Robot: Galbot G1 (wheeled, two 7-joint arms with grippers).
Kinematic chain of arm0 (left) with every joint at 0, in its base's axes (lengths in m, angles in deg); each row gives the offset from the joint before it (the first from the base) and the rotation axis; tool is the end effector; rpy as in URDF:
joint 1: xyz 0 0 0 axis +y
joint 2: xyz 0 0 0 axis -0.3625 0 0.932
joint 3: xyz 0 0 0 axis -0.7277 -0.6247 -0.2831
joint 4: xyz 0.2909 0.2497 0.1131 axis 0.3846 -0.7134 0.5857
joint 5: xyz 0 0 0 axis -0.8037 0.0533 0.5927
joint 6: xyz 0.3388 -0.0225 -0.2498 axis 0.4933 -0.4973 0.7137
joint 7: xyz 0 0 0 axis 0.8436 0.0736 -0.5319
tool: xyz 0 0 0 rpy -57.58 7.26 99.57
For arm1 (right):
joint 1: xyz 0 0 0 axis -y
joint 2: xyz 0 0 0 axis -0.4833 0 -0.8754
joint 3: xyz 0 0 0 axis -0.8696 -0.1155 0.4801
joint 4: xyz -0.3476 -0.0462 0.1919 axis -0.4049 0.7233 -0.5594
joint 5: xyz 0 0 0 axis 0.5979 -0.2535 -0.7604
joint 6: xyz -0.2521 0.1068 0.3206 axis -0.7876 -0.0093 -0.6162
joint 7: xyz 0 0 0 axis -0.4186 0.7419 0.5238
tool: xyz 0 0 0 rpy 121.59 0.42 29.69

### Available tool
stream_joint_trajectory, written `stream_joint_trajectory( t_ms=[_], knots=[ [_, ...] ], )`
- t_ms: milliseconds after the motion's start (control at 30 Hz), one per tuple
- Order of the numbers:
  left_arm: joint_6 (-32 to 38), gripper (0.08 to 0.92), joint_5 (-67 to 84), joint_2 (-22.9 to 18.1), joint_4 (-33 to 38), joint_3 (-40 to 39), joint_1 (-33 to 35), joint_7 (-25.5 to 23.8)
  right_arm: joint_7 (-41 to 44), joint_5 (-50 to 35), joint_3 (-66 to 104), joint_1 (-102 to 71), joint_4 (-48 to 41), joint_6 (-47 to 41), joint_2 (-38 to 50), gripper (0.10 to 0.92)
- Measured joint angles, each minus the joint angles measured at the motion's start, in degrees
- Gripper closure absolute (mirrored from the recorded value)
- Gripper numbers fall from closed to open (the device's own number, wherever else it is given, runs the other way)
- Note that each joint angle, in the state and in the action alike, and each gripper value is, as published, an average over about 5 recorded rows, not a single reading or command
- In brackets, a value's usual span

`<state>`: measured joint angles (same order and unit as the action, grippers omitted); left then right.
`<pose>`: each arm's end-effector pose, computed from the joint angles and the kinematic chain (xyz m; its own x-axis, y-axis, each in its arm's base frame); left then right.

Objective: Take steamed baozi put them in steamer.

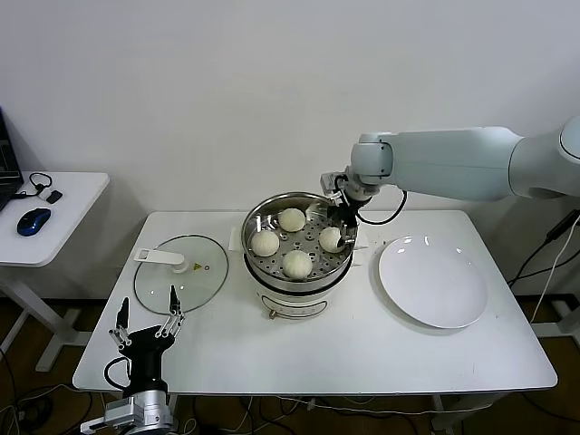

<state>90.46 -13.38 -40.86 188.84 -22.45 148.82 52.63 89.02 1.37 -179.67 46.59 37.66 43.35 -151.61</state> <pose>0.1751 0.0027 -0.3621 -0.9679 -0.2490 -0.0340 -0.2465 0.9671 -0.0628 0.6708 0.0471 -0.0849 -0.2052 -0.1506 0.9671 -0.9528 -0.1950 -0.2325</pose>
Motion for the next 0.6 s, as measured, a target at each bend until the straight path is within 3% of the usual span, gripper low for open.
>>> stream_joint_trajectory(
  t_ms=[600],
  knots=[
    [0.08,0.177,-0.38,0.0,0.79,-0.37,0.7,-0.09,2.37,-2.32,-3.12,7.83,4.41,0.99,7.89,0.203]
  ],
)
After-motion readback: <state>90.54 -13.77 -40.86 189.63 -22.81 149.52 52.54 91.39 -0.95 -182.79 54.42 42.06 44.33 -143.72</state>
